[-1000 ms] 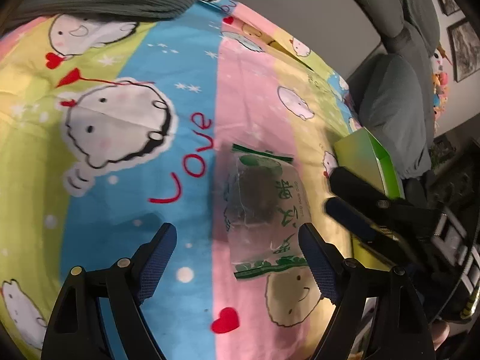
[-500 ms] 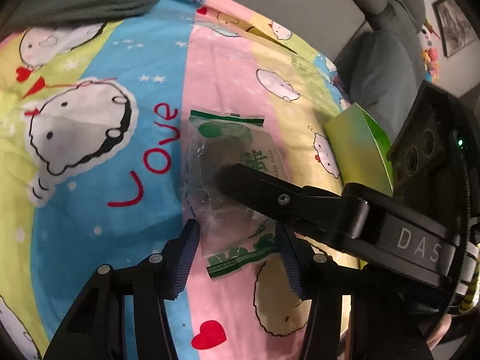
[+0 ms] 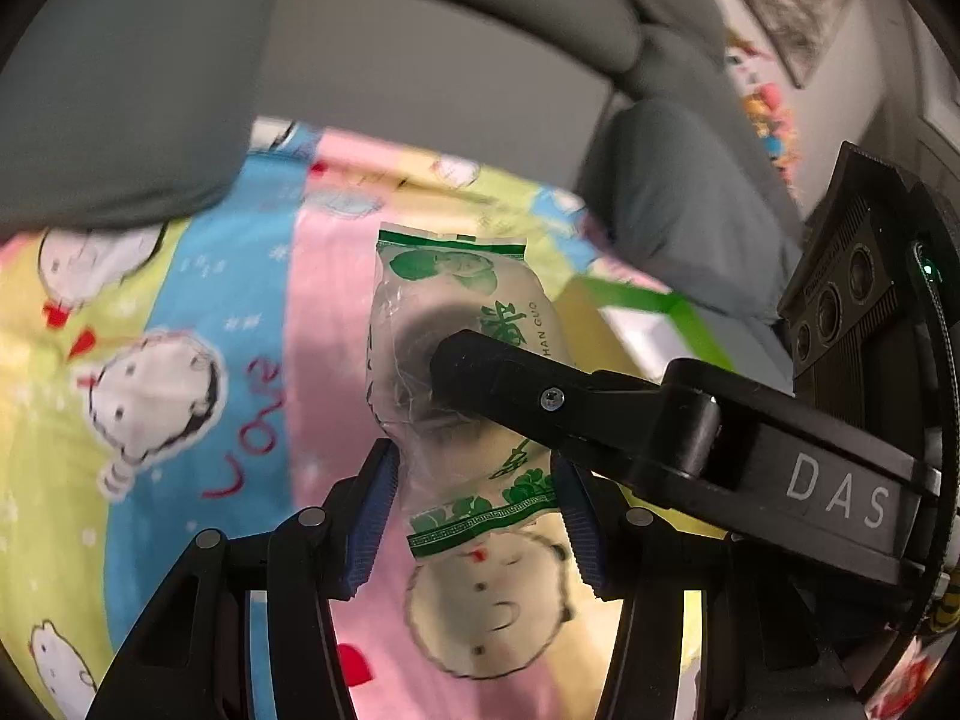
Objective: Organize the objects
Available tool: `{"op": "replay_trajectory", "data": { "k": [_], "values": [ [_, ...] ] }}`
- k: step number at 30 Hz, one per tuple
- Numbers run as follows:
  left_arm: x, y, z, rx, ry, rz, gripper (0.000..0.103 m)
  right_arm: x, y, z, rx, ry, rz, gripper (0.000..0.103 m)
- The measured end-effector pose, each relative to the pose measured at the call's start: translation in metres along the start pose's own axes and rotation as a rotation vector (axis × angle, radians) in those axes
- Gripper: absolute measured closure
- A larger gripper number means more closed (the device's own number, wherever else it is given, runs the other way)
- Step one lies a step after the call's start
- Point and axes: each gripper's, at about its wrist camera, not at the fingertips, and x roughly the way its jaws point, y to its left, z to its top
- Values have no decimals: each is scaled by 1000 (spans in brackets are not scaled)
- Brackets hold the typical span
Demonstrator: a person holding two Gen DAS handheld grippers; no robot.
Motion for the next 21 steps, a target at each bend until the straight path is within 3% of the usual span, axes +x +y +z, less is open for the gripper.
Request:
{"op": "replay_trajectory", "data": {
  "k": [10, 21],
  "values": [
    [-8, -58, 5, 134, -101, -63, 49, -68, -8, 7, -24, -182, -32, 49],
    [26, -123, 5, 230, -59, -178, 49, -123, -59, 8, 89, -312, -131, 49]
  ]
}}
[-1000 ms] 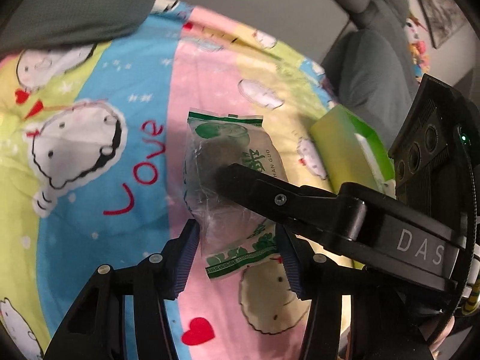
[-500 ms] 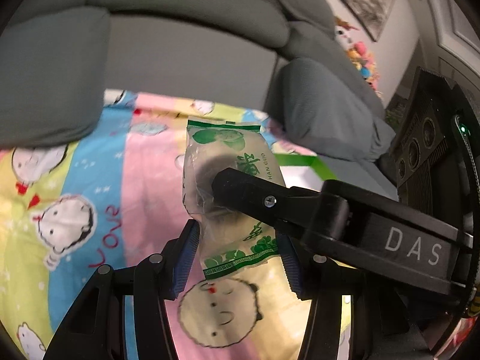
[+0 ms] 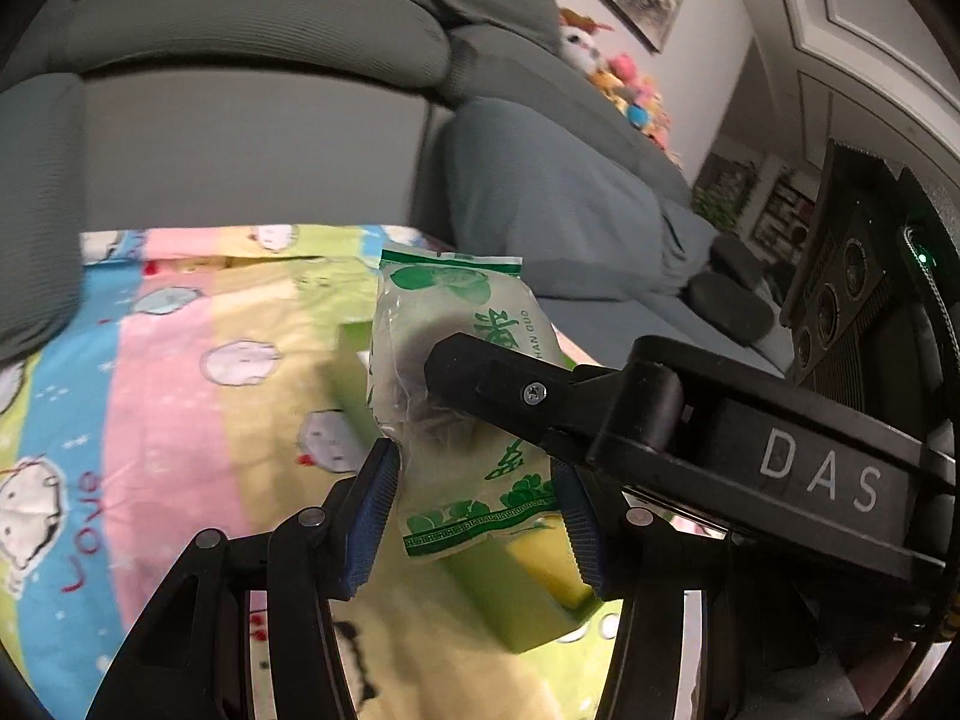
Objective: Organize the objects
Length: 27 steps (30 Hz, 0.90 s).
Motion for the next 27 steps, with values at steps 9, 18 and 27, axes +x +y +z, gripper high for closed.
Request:
{"op": "replay_trajectory", "data": {
  "k": [9, 18, 27],
  "values": [
    [52, -32, -2, 27, 115, -83, 49, -19, -55, 4, 143, -22, -99, 48],
    [86, -46, -12, 6, 205, -110, 49, -20, -93, 0, 232, 5, -209, 48],
    [73, -52, -13, 32, 187, -67, 28, -37, -102, 2, 277, -64, -274, 25]
  ]
}}
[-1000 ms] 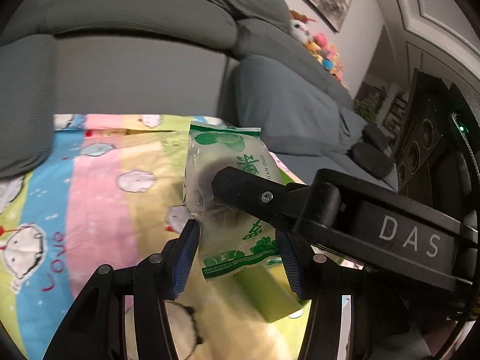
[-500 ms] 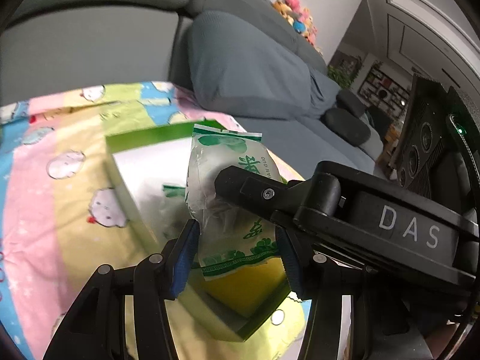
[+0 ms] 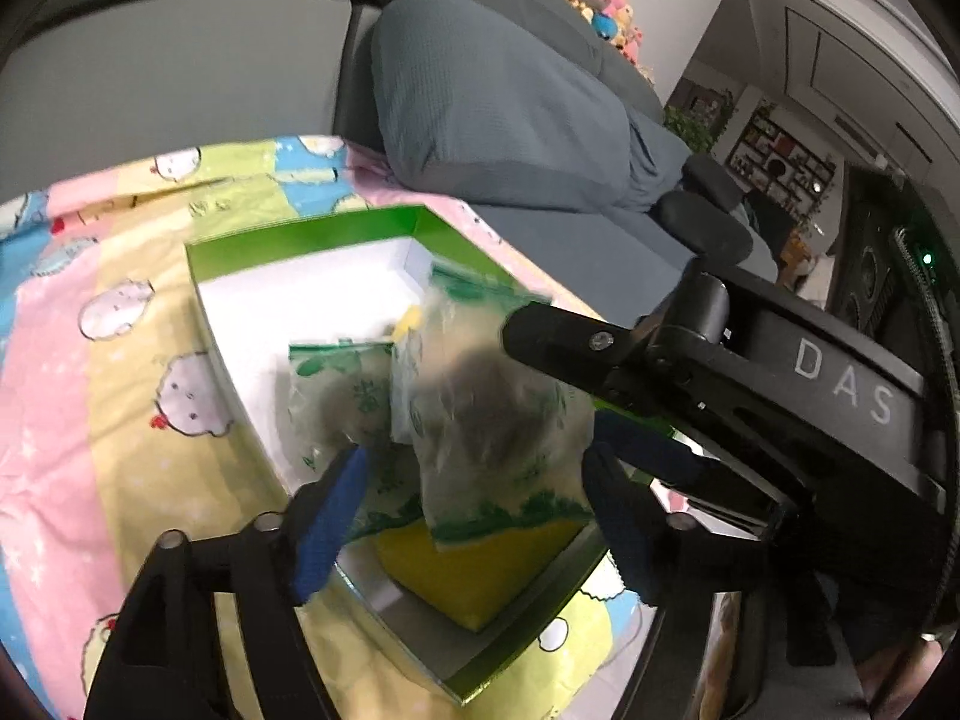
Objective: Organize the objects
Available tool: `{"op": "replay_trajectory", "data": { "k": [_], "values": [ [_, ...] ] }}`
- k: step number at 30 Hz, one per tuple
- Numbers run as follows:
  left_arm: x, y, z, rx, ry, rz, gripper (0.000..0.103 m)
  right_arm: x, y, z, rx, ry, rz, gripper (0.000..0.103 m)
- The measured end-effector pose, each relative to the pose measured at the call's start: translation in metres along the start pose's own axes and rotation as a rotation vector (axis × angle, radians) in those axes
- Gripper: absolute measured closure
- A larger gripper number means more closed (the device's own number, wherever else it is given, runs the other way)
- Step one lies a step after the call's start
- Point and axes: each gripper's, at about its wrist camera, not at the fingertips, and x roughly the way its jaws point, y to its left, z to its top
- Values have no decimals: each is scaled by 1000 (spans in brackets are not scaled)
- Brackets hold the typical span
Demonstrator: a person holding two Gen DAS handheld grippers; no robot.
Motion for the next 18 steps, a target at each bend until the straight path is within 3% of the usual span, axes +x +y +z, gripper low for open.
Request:
{"op": "replay_trajectory", "data": {
  "k": [10, 18],
  "values": [
    [-33, -6, 4, 59, -52, 93, 27, -33, 6, -1, -47, -102, -48, 19],
    [-50, 3, 5, 51, -81, 87, 27, -41, 11, -6, -65, -118, -85, 19]
  ]
}}
